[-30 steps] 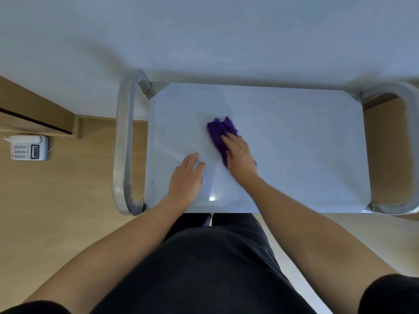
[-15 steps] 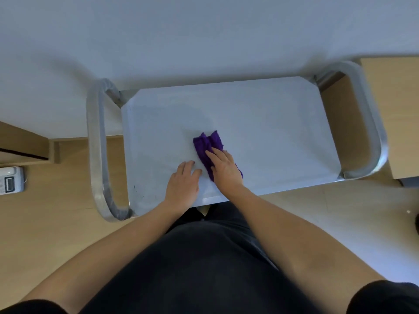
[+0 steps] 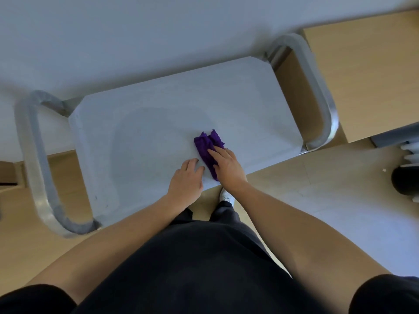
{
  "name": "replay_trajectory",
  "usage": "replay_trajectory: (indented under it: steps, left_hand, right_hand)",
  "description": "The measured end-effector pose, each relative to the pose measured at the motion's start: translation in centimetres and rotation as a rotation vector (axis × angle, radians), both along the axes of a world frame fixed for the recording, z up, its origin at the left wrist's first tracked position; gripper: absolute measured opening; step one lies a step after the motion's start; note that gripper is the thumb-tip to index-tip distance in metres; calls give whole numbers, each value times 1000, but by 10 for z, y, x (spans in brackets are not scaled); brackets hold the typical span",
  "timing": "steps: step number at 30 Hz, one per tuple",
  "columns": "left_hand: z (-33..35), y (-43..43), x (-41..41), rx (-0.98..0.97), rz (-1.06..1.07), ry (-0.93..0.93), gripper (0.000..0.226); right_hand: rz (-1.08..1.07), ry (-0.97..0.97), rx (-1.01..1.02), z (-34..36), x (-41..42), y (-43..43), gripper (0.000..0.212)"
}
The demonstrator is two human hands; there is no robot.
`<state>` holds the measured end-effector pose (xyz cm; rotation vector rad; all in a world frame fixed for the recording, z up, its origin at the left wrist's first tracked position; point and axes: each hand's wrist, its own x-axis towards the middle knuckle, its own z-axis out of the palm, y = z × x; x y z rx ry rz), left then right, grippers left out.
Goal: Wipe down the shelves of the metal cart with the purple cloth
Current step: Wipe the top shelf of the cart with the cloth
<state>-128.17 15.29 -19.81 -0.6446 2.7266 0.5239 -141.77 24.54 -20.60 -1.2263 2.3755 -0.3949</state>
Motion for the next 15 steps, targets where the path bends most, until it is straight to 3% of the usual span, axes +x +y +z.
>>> replay_trajectory:
  steps: [6, 15]
  left_hand:
    - [3, 37, -50, -6, -1, -12, 45]
    - [2, 78, -91, -19, 92, -97, 50]
  right_hand:
    - [-18, -29, 2, 1, -60, 43, 54]
    - [-336, 15, 46, -2, -170, 94, 51]
